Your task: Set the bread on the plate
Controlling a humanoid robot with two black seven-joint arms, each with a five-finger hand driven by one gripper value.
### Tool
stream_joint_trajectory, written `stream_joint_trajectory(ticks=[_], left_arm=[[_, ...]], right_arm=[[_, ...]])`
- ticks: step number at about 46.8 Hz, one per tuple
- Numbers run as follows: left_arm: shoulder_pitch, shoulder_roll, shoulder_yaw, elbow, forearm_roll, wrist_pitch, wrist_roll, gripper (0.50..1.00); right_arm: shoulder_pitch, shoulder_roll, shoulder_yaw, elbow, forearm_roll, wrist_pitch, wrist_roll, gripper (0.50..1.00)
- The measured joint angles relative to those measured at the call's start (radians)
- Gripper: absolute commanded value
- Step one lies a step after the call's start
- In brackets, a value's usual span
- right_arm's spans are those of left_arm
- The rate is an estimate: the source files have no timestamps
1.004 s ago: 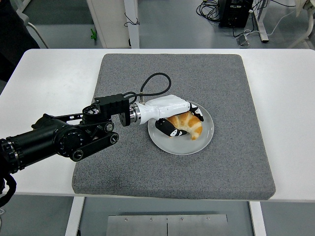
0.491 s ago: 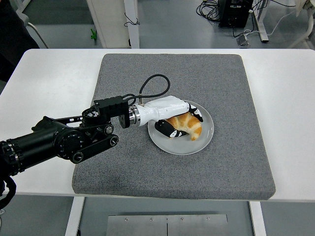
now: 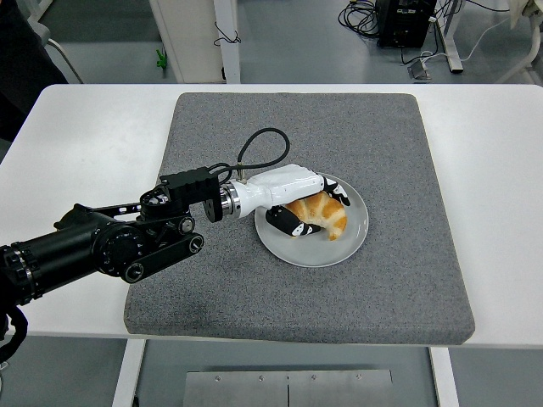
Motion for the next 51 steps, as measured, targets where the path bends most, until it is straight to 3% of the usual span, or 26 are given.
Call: stream_joint_trajectory(ticks=[9, 18, 25, 35, 51], left_arm=[[0.001, 0.0, 0.001, 0.0, 0.0, 0.0, 0.0, 0.839], [0.001, 0.002, -0.003, -0.001, -0.014, 0.0, -0.006, 0.916], [-0.008, 0.013, -0.009, -0.003, -0.125, -0.008, -0.009, 0.946], [-0.013, 0.02, -0.013, -0.016, -0.19, -0.011, -0.068, 0.948], [-0.012, 0.03, -0.03, -0.018, -0.314, -0.076, -0.094, 0.948]], right_arm=[[0.0, 0.0, 0.0, 0.0, 0.0, 0.0, 0.001, 1.0], [0.0, 0.0, 0.0, 0.0, 0.0, 0.0, 0.001, 1.0], [0.0, 0.0, 0.0, 0.0, 0.0, 0.0, 0.001, 1.0], [0.0, 0.0, 0.0, 0.0, 0.0, 0.0, 0.001, 1.0], [0.0, 0.0, 0.0, 0.0, 0.0, 0.0, 0.0, 1.0]])
